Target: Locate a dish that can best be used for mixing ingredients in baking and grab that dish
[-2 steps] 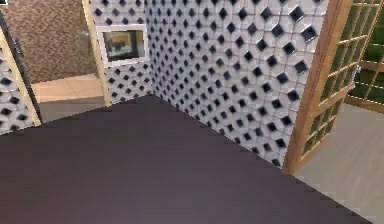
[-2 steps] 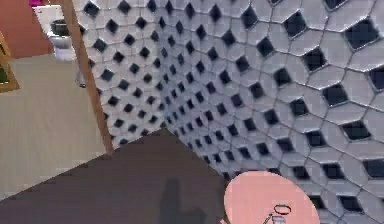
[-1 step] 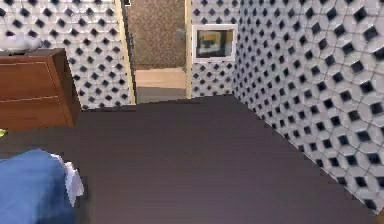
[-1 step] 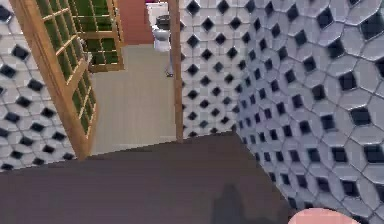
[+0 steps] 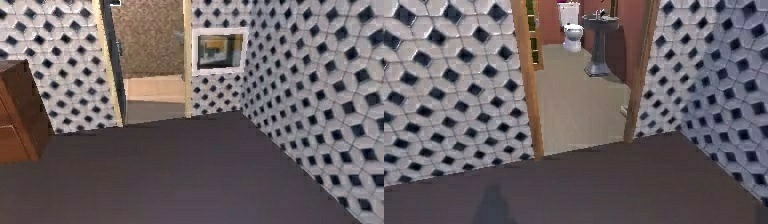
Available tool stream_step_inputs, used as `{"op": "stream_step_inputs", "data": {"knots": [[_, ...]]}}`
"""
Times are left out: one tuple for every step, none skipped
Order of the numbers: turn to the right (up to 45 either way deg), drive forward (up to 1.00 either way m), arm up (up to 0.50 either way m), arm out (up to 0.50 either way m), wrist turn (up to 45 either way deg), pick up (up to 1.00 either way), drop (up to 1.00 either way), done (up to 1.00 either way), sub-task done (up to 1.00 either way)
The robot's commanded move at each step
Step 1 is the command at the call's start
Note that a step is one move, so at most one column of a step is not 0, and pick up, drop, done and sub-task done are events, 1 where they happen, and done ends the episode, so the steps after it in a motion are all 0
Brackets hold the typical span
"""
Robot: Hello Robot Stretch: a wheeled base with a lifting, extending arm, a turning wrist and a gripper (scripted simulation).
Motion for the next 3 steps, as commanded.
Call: {"op": "stream_step_inputs", "data": {"knots": [[-12.0, 0.0, 0.0, 0.0, 0.0, 0.0, 0.0, 0.0, 0.0], [0.0, 1.0, 0.0, 0.0, 0.0, 0.0, 0.0, 0.0, 0.0], [0.0, 1.0, 0.0, 0.0, 0.0, 0.0, 0.0, 0.0, 0.0]]}}
